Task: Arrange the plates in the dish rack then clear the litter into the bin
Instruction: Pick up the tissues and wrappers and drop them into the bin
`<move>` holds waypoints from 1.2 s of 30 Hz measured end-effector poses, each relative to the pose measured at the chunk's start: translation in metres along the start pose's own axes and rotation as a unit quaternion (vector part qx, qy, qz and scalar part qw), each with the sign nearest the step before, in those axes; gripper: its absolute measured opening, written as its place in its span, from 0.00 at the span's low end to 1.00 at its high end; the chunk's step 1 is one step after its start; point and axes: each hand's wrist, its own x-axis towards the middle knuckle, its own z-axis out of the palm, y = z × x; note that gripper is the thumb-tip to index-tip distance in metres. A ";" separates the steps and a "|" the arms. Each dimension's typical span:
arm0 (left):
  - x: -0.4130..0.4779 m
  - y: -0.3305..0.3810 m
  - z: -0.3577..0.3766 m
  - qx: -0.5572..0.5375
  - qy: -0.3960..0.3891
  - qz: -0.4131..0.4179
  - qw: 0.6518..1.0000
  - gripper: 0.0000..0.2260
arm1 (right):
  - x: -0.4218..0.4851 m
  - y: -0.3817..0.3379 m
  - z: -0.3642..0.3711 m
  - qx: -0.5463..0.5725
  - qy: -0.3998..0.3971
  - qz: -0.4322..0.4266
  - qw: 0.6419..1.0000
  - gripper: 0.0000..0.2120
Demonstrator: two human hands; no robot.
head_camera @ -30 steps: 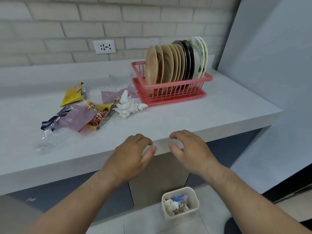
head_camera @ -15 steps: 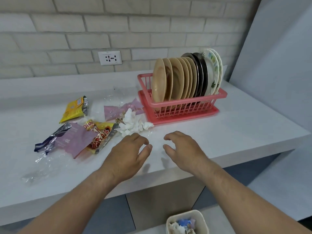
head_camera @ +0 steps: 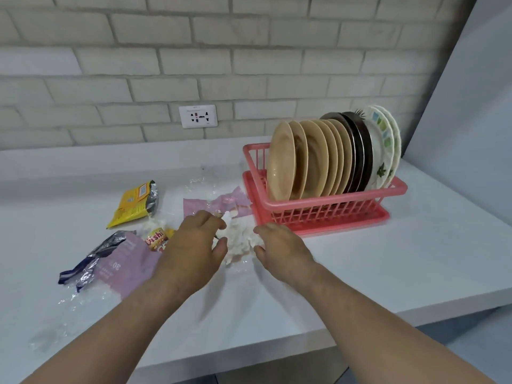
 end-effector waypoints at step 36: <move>0.090 -0.043 -0.022 -0.114 -0.193 0.065 0.972 0.08 | 0.008 -0.036 -0.006 0.206 -0.007 0.196 0.959 0.08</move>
